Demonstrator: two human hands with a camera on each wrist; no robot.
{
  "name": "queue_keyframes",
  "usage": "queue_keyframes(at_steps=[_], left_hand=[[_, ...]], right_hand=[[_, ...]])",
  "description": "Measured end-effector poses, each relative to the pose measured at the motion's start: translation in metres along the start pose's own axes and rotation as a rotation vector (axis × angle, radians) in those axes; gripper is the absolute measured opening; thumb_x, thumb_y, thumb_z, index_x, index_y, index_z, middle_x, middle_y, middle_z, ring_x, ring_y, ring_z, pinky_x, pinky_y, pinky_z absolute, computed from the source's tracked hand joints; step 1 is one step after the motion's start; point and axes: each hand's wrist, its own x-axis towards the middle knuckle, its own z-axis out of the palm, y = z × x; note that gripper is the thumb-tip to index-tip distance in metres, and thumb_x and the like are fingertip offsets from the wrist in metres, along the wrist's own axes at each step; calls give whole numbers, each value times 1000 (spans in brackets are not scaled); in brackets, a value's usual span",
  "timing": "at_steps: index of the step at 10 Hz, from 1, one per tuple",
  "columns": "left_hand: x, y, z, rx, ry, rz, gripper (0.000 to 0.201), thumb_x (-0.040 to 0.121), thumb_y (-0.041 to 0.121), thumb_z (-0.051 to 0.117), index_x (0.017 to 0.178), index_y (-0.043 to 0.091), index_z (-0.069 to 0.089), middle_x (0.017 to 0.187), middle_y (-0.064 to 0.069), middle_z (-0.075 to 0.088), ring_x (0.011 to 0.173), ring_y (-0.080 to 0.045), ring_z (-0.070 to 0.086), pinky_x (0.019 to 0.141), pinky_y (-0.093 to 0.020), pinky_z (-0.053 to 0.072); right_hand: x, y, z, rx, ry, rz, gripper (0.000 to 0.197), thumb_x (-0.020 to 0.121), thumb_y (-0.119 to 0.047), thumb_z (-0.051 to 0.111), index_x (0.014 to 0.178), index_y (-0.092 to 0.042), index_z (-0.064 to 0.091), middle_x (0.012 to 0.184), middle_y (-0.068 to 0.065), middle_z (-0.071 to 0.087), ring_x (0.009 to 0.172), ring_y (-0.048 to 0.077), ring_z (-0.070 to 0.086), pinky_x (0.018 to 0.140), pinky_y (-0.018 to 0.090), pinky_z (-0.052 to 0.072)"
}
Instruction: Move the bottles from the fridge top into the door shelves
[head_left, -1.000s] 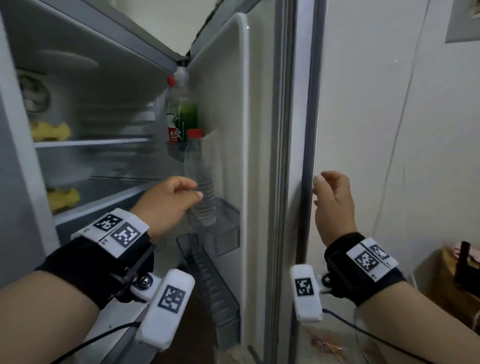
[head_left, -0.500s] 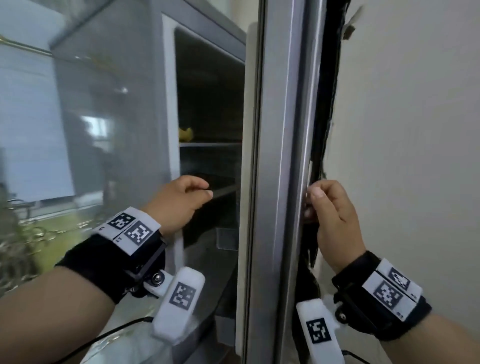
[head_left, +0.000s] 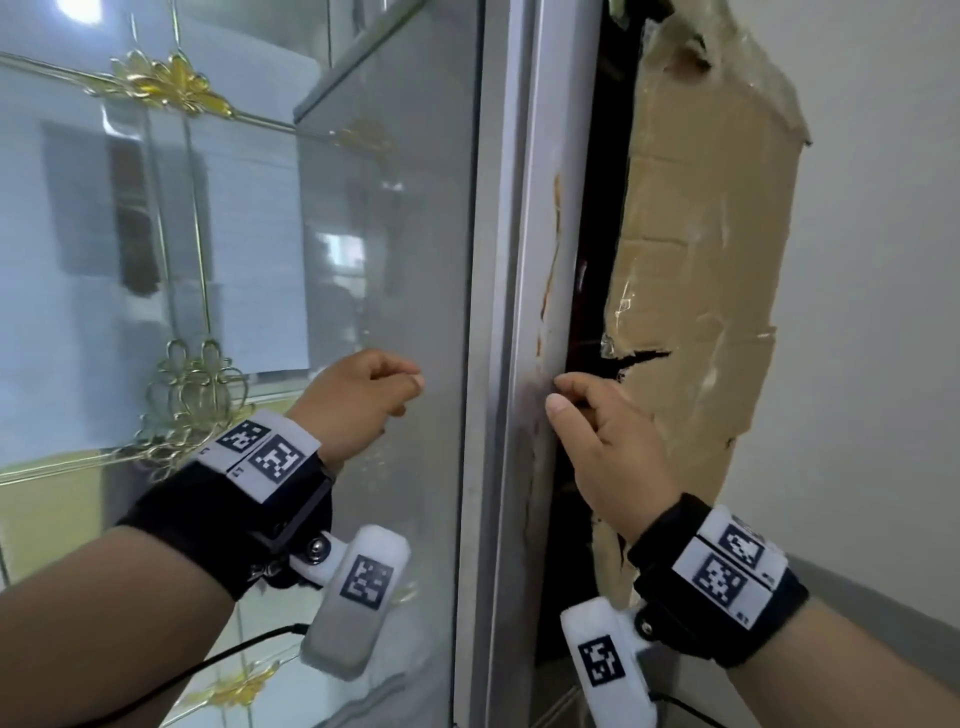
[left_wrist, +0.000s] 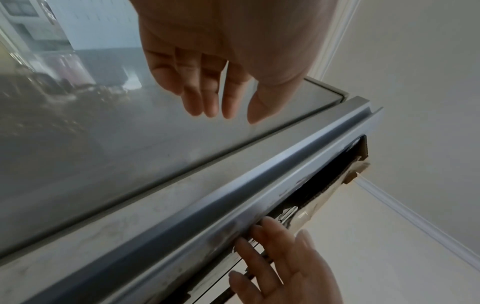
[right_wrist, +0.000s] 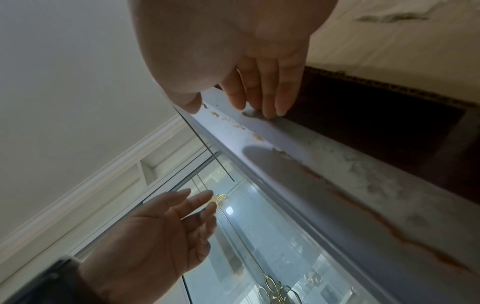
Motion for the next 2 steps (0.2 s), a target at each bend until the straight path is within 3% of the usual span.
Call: queue_keyframes(at_steps=[1, 2], left_hand=[[0, -3, -2, 4, -4, -10, 10, 85, 24, 55, 93, 25, 61, 88, 6, 62, 80, -13, 59, 63, -25, 43], [1, 0, -4, -17, 3, 18, 8, 85, 24, 55, 90, 27, 61, 89, 6, 62, 81, -13, 60, 64, -25, 43]], right_hand=[[0, -4, 2, -26, -31, 22, 44, 90, -39, 49, 129, -19, 56, 120, -6, 58, 100, 5, 56, 90, 22, 47], [-1, -6, -6, 56, -66, 65, 40, 90, -36, 52, 127, -22, 57, 120, -8, 59, 100, 2, 58, 93, 25, 51]])
